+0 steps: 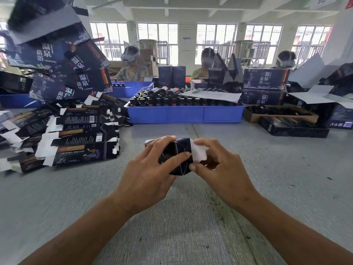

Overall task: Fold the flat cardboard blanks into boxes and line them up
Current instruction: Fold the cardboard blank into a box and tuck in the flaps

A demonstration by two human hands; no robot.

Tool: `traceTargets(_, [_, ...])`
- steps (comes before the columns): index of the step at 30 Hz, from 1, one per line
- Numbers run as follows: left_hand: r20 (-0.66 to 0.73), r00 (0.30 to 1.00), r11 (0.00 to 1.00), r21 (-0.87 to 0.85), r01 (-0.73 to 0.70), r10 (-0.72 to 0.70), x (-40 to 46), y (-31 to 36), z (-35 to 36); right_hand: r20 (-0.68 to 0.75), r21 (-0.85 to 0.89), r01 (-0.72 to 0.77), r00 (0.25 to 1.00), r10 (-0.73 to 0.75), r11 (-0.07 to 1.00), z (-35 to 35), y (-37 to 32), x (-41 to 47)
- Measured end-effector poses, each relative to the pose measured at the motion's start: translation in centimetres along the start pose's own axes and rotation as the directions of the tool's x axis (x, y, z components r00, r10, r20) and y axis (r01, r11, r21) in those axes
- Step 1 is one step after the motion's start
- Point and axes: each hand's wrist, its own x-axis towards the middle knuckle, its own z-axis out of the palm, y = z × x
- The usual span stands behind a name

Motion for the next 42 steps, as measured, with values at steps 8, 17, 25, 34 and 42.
traceTargets(8, [-0.014,1.000,1.000,0.006,0.018,-0.018,0.0,0.1,0.1,0.000,0.020,-0.026,1.000,0.026,0.999,0.5,-0.4,-0.1])
traceTargets(17, [-0.057,0.996,0.996,-0.059,0.063,-0.067,-0.1,0.5,0.4,0.000,0.082,-0.051,0.999,0.051,0.995,0.2,-0.6,0.1])
traceTargets(25, [-0.059,0.990,0.980,-0.160,0.118,-0.129,-0.1,1.3,0.6,0.018,0.166,-0.192,0.981,0.192,0.967,0.1,-0.4,0.4])
traceTargets(34, [-0.065,0.989,0.978,-0.173,0.117,-0.129,0.0,1.7,0.5,-0.028,0.230,-0.203,0.976,0.215,0.952,-0.1,-0.5,0.4])
traceTargets(42, [-0.082,0.986,0.974,-0.186,0.126,-0.144,0.1,1.7,0.3,0.041,0.226,-0.225,0.974,0.221,0.948,-0.6,-0.4,0.8])
